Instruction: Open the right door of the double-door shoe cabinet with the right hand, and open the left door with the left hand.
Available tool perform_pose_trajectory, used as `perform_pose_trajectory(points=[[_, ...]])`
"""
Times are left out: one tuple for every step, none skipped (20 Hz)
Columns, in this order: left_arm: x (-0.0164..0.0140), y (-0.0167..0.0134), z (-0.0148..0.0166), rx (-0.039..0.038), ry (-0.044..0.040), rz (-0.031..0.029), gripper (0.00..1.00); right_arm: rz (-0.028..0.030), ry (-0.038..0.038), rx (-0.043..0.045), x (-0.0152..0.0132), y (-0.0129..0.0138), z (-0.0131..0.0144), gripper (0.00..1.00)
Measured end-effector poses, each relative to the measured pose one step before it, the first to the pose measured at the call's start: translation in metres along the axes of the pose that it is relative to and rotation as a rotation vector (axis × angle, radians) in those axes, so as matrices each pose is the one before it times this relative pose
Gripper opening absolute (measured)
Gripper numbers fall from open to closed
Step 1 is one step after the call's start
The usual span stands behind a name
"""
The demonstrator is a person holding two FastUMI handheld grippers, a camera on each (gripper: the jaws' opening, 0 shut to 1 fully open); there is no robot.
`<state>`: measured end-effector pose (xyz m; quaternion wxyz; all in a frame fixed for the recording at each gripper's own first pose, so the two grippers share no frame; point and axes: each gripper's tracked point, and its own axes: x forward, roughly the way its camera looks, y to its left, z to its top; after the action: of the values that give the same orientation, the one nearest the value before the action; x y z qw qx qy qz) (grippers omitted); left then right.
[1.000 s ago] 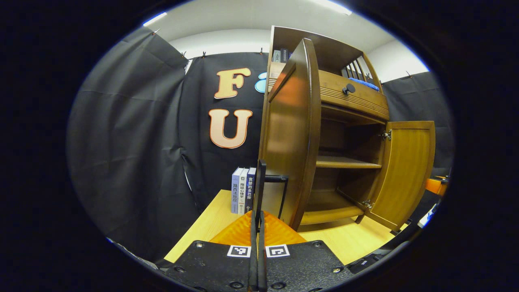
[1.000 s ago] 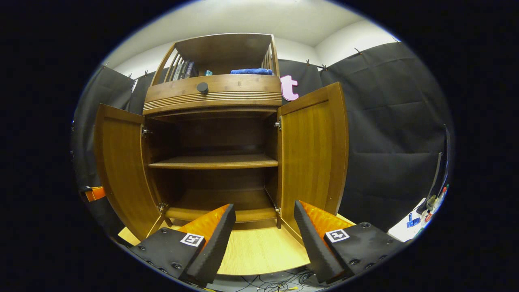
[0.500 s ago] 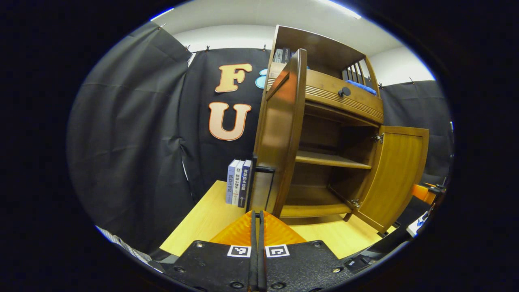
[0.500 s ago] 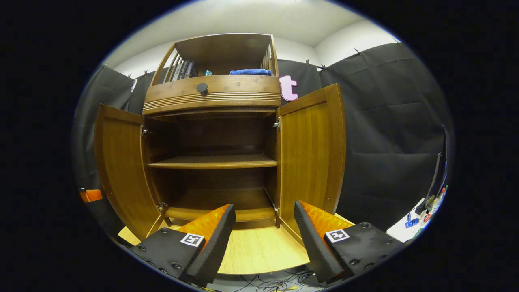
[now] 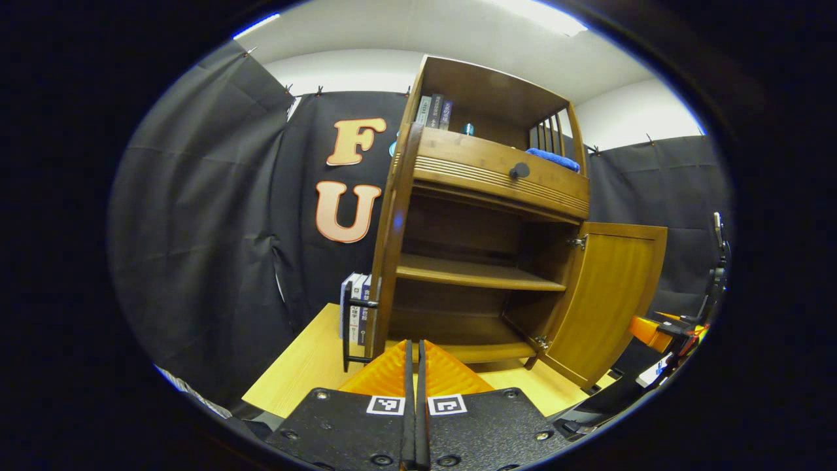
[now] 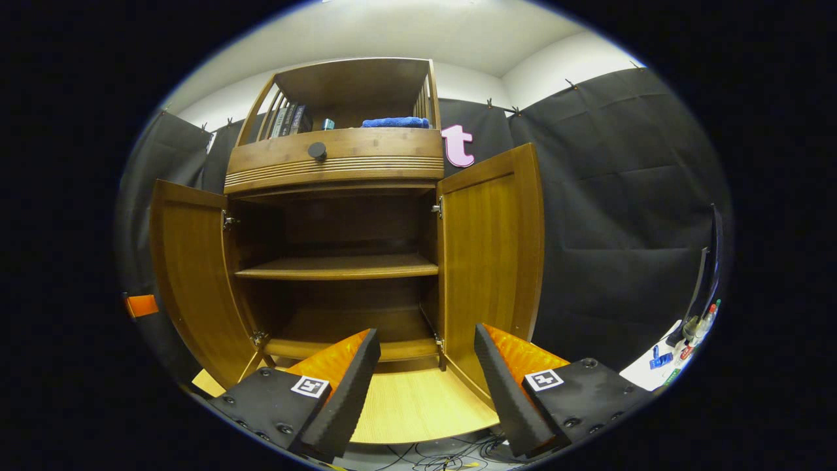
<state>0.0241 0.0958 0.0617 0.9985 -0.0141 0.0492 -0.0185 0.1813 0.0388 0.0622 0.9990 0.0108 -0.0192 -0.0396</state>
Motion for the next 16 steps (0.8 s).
perform_pose_trajectory(points=[[-0.00030, -0.00672, 0.00361, 0.00345, -0.00736, -0.00642, 0.00, -0.00388, -0.00308, -0.00005, -0.00009, -0.00123, 0.00076, 0.84], [0.00114, -0.00762, 0.00256, 0.00525, -0.00754, -0.00920, 0.00, -0.00329, -0.00256, -0.00025, 0.00041, -0.00060, 0.00072, 0.84], [0.00046, -0.00650, 0.00274, 0.00991, -0.00700, -0.00673, 0.00, -0.00252, -0.00023, -0.00004, 0.00013, -0.00009, -0.00013, 0.84], [0.00265, -0.00650, 0.00246, 0.01214, -0.00637, -0.00783, 0.03, -0.00124, 0.00034, -0.00088, -0.00083, -0.00076, -0.00028, 0.84], [0.00108, -0.00546, 0.00208, 0.01000, -0.00433, -0.00183, 0.00, -0.00111, 0.00089, -0.00141, 0.00017, -0.00015, -0.00007, 0.84], [0.00170, -0.00382, 0.00119, 0.00712, -0.00205, -0.00109, 0.00, -0.00174, 0.00124, -0.00005, 0.00025, -0.00101, 0.00007, 0.84], [0.00123, -0.00253, 0.00066, 0.00793, -0.00066, 0.00710, 0.01, -0.00150, 0.00058, 0.00163, -0.00054, -0.00040, -0.00058, 0.84], [0.00145, 0.00027, 0.00083, 0.00917, 0.00044, 0.00921, 0.01, -0.00197, -0.00033, 0.00103, -0.00019, 0.00008, 0.00037, 0.84], [0.00123, -0.00302, 0.00029, 0.00264, 0.00120, 0.00075, 0.00, -0.00083, -0.00023, -0.00005, 0.00034, 0.00018, 0.00008, 0.84], [0.00137, -0.00455, -0.00137, -0.00856, 0.00079, -0.00312, 0.00, -0.00012, -0.00006, 0.00016, 0.00037, -0.00055, 0.00024, 0.84], [0.00076, -0.00334, -0.00045, -0.01340, 0.00127, -0.00393, 0.09, 0.00037, 0.00004, 0.00034, -0.00026, -0.00031, -0.00011, 0.94], [0.00107, -0.00177, -0.00051, -0.01127, 0.00031, 0.00249, 0.09, -0.00167, -0.00132, 0.00047, 0.00056, 0.00004, 0.00024, 0.84], [0.00065, -0.00131, -0.00111, -0.00495, 0.00274, 0.00518, 0.16, -0.00240, -0.00151, 0.00041, 0.00019, -0.00029, 0.00029, 0.84], [0.00126, -0.00266, -0.00111, 0.00223, -0.00294, 0.00515, 0.18, 0.00047, 0.00029, 0.00238, 0.00080, 0.00011, 0.00012, 0.84], [-0.00130, -0.00179, 0.00018, 0.00512, -0.00242, 0.00526, 0.25, 0.00174, 0.00015, 0.00221, 0.00016, 0.00076, 0.00017, 0.84], [0.00194, -0.00315, -0.00131, 0.00305, -0.00019, 0.00430, 0.19, 0.00382, -0.00076, 0.00158, -0.00020, 0.00087, 0.00028, 0.84]])
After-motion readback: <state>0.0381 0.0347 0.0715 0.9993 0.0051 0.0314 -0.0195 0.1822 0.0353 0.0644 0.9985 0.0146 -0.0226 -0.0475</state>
